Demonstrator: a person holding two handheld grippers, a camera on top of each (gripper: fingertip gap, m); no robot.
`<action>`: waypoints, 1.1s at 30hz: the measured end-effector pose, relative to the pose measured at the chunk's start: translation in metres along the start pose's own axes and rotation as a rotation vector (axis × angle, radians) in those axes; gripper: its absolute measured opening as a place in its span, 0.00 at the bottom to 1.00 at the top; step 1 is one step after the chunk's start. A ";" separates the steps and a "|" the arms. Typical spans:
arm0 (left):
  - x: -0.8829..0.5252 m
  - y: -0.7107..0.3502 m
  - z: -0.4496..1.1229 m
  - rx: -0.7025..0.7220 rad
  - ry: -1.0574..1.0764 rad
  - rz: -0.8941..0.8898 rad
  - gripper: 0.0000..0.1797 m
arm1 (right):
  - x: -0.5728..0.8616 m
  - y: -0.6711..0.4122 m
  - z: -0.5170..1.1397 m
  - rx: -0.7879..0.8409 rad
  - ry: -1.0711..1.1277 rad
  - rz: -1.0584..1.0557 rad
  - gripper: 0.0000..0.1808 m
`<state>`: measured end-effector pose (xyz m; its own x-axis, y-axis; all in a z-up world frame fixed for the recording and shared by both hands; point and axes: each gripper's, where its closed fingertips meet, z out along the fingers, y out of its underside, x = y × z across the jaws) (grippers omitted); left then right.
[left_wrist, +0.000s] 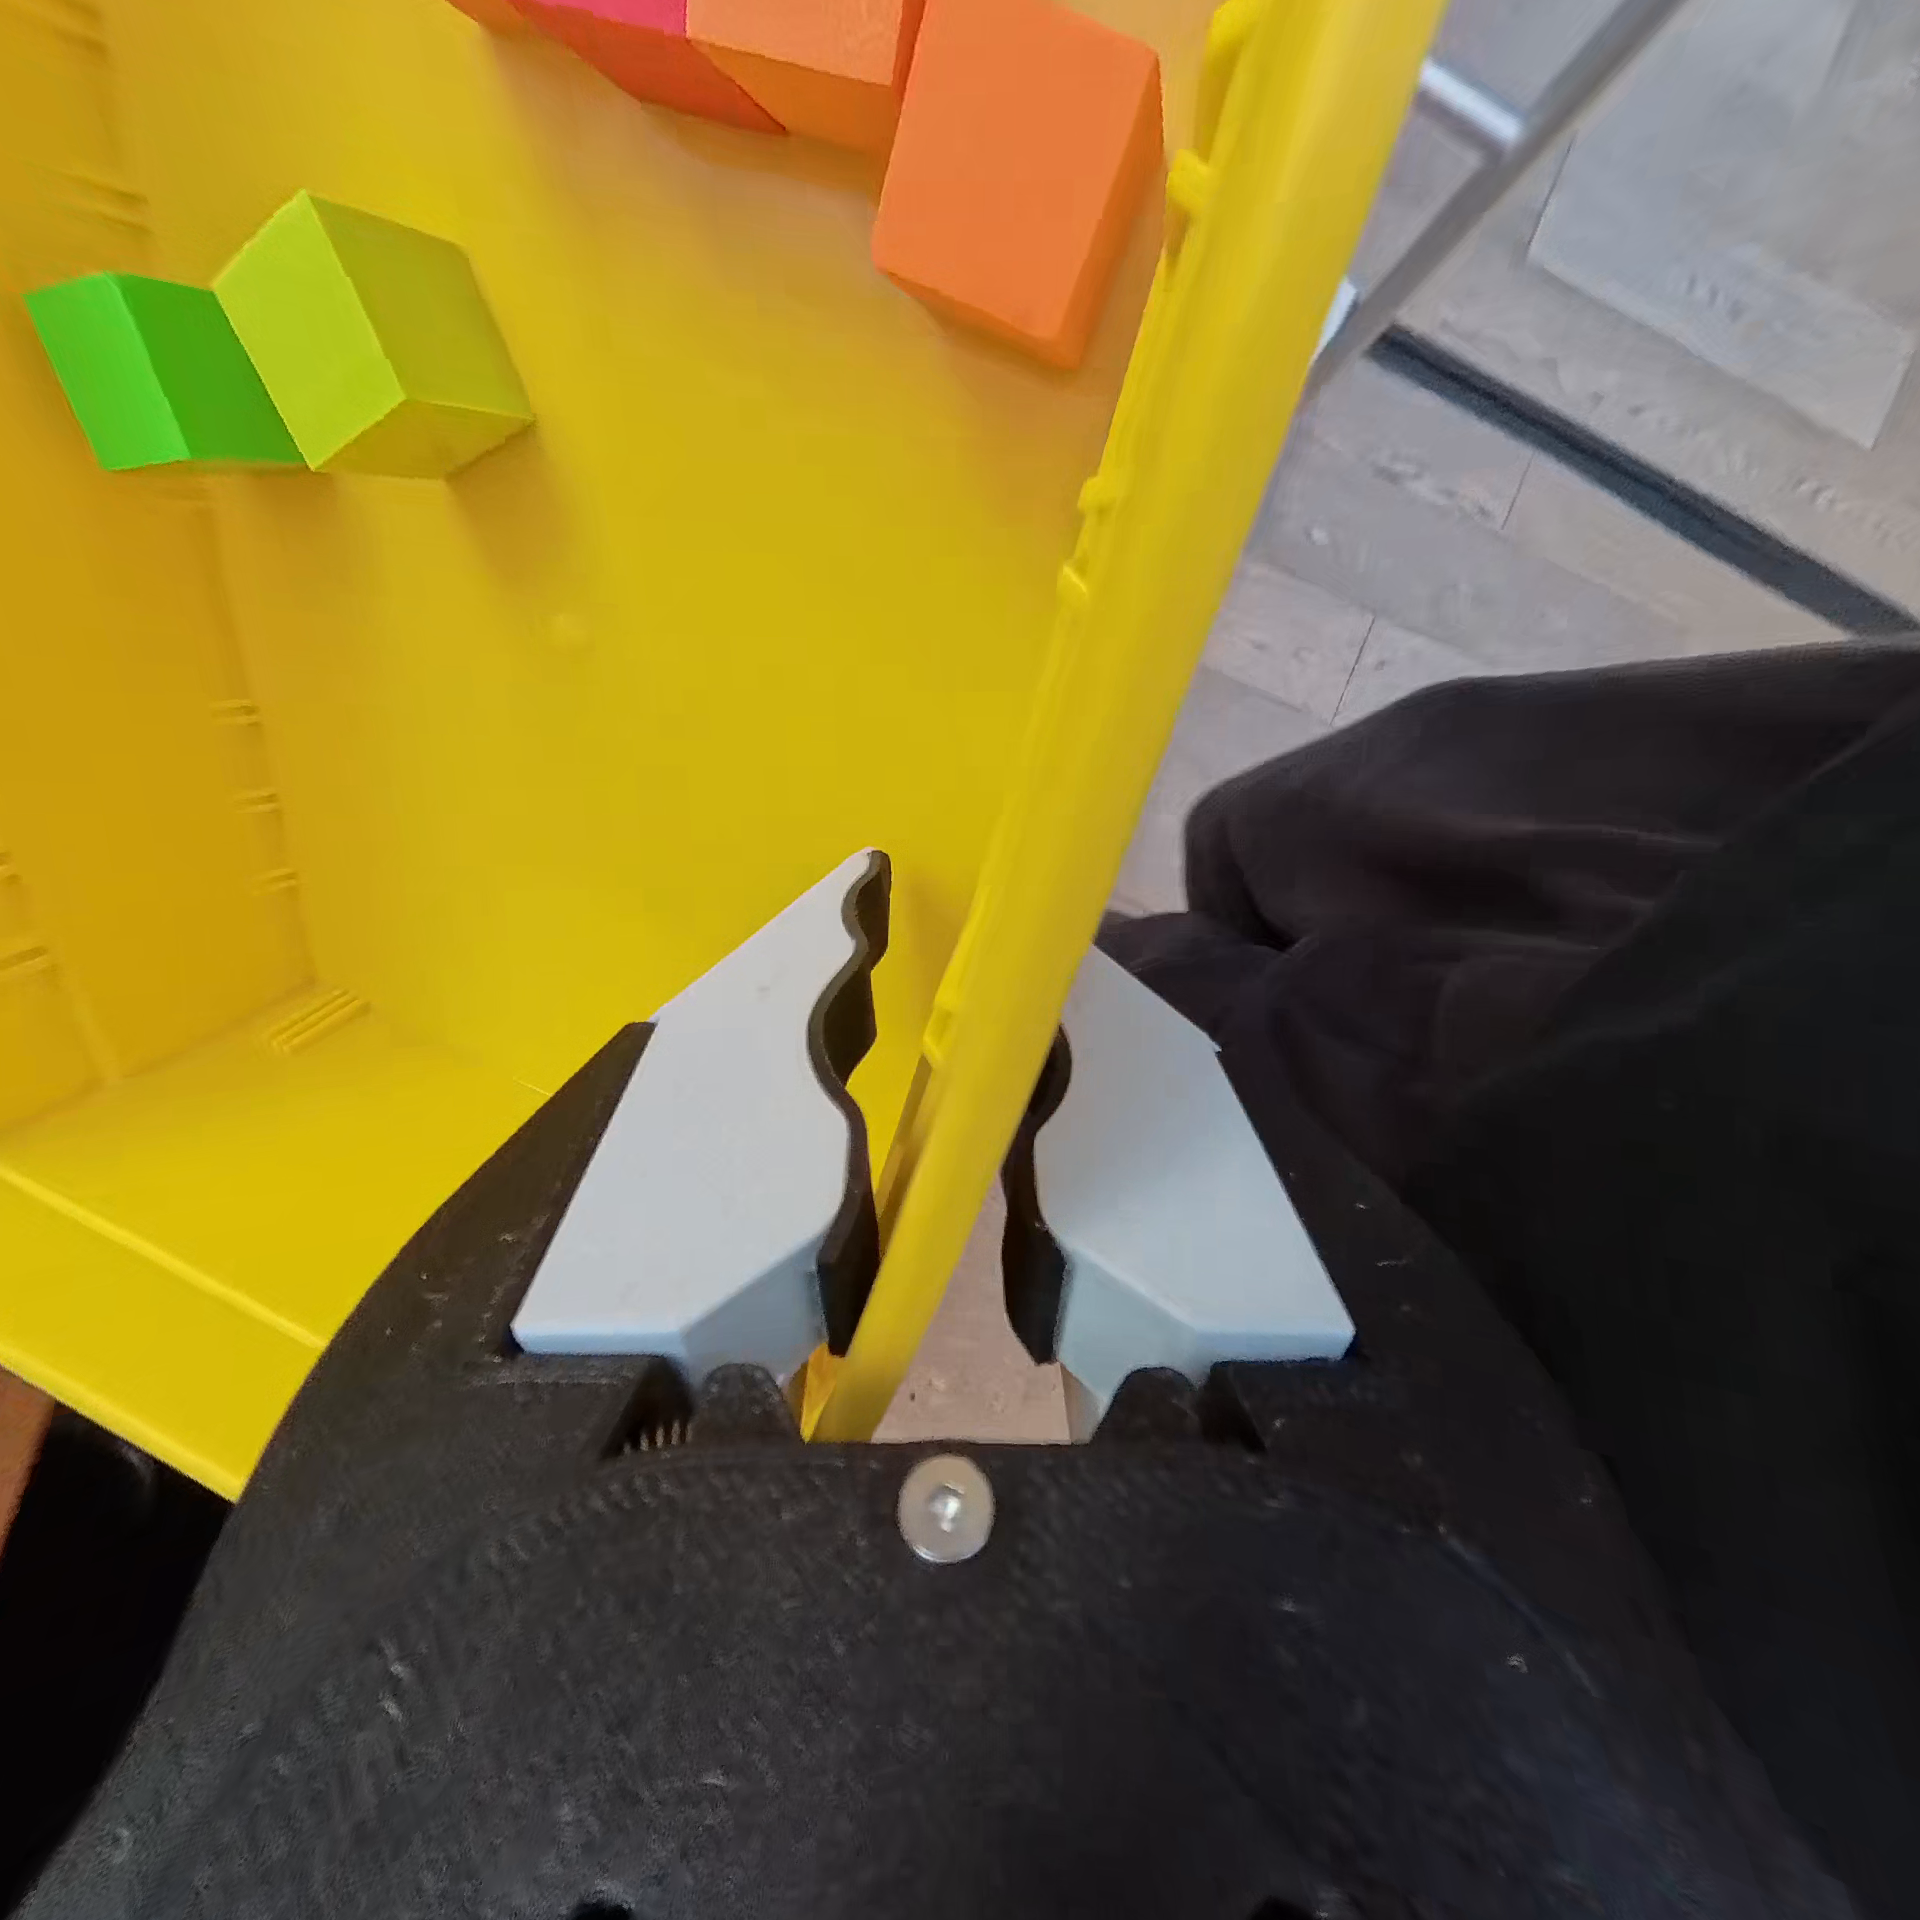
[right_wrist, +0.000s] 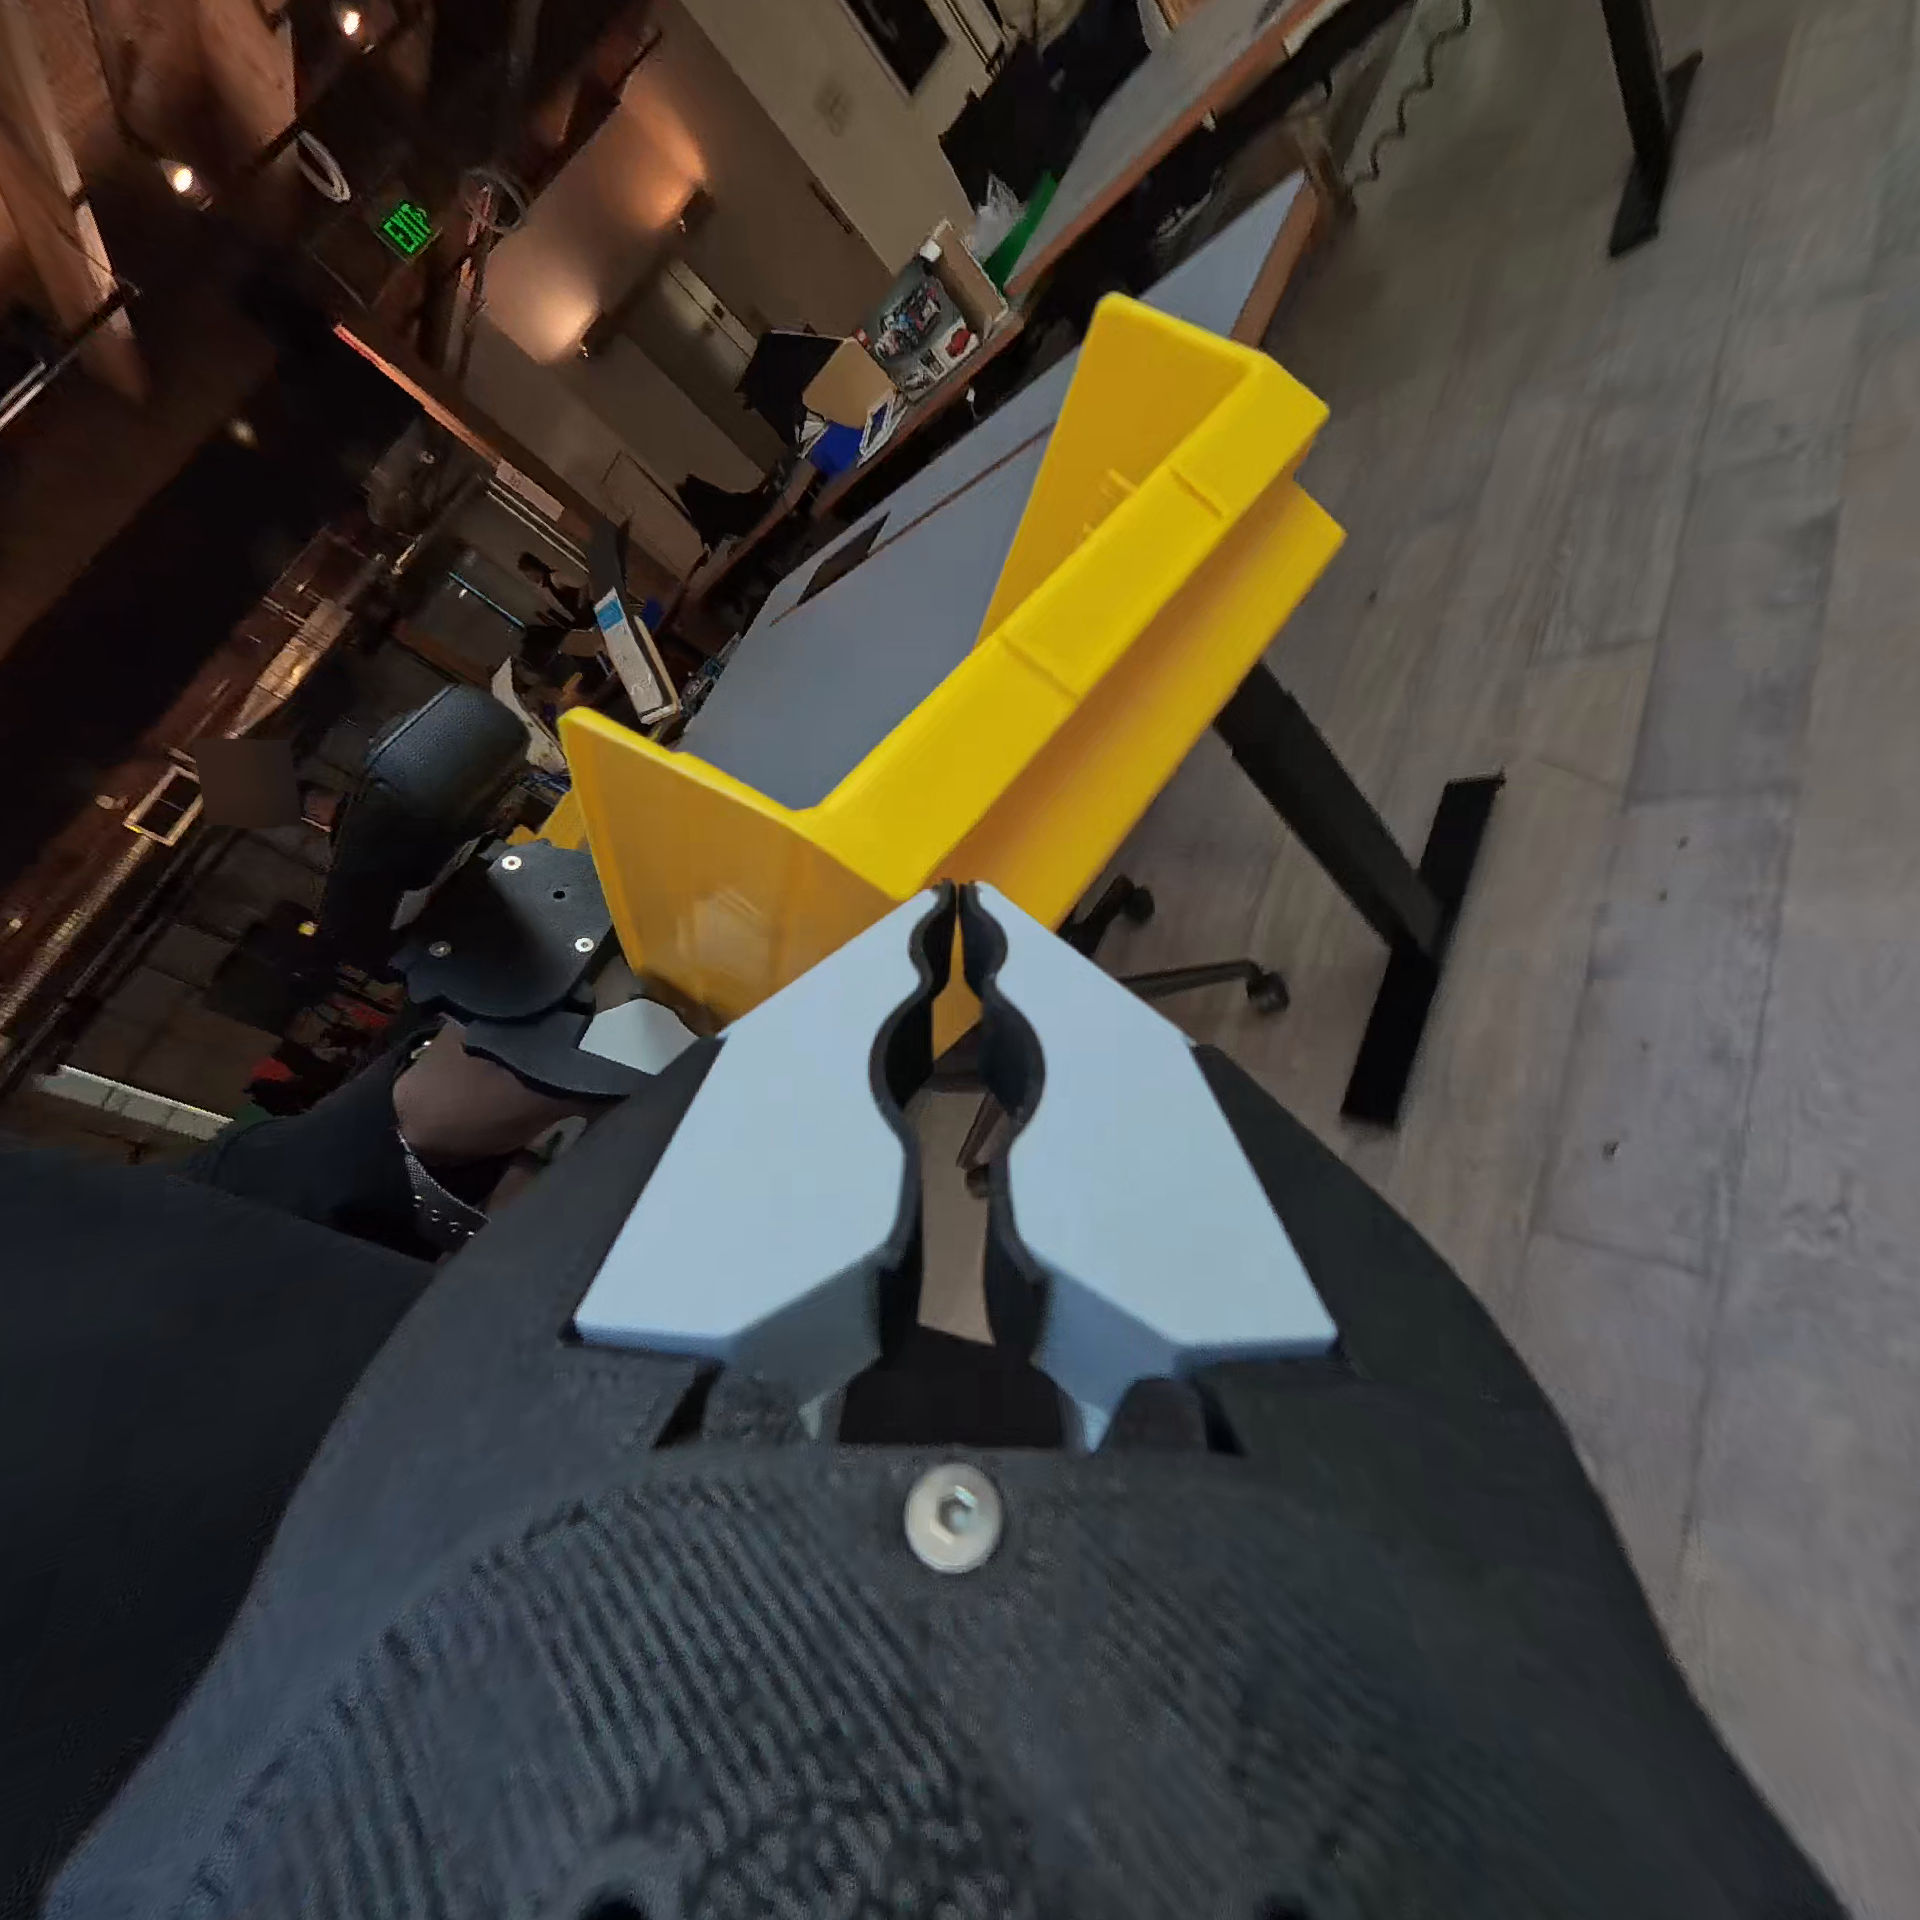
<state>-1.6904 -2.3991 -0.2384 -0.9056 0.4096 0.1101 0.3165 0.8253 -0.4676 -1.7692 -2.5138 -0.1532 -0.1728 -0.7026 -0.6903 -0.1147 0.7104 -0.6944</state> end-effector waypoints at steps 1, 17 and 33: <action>-0.032 -0.027 0.000 0.024 0.025 -0.011 0.09 | 0.010 -0.037 0.021 0.014 0.003 -0.057 0.02; -0.550 -0.385 0.126 -0.061 -0.082 0.012 0.09 | 0.456 -0.421 0.342 -0.438 0.452 -0.659 0.16; -0.951 -0.841 0.322 -0.043 0.083 0.288 0.09 | 0.799 -0.885 0.475 -0.153 0.828 -0.546 0.34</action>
<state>-1.1863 -3.6083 -0.2325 -0.7511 0.6583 0.0504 0.5704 0.6855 -0.4525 -1.3414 -3.7230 -0.1865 -0.6790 -0.7253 0.1141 -0.4955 0.3380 -0.8001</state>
